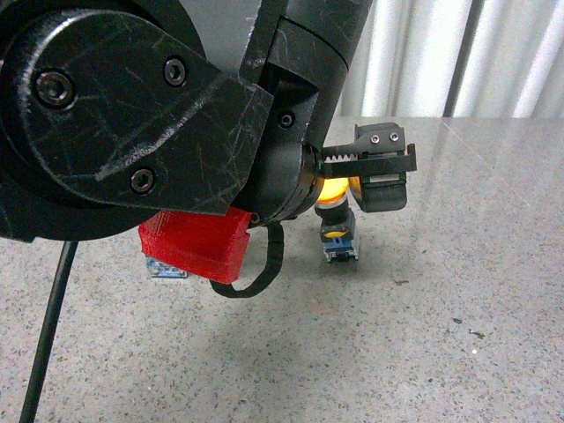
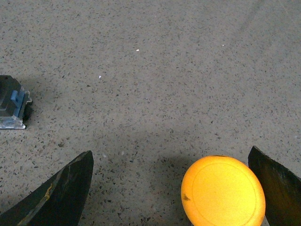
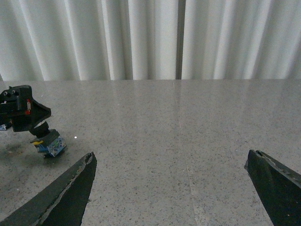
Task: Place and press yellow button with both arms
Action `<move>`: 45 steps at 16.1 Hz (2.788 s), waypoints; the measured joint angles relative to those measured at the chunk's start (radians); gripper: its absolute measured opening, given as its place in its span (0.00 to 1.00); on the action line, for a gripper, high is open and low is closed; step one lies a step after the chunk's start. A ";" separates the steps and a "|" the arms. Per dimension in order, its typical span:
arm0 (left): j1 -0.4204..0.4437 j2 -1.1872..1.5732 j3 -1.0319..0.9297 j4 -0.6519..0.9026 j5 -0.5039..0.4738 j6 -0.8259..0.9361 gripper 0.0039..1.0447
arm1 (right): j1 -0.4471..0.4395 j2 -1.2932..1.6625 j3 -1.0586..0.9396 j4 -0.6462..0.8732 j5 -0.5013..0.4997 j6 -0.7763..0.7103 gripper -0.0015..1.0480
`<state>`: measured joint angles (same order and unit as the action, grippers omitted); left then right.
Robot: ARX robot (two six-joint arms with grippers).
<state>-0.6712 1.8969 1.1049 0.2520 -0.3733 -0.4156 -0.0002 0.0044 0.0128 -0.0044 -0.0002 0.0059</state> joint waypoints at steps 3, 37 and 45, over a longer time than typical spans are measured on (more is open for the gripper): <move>0.016 -0.020 0.000 0.027 0.001 0.013 0.94 | 0.000 0.000 0.000 0.000 0.000 0.000 0.94; 0.671 -1.678 -1.091 -0.032 0.373 0.401 0.01 | 0.000 0.000 0.000 0.000 0.000 0.000 0.94; 0.671 -1.851 -1.090 -0.262 0.375 0.401 0.01 | 0.000 0.000 0.000 0.000 0.000 0.000 0.94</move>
<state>-0.0006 0.0456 0.0147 -0.0105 0.0013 -0.0143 -0.0002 0.0044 0.0128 -0.0044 -0.0002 0.0059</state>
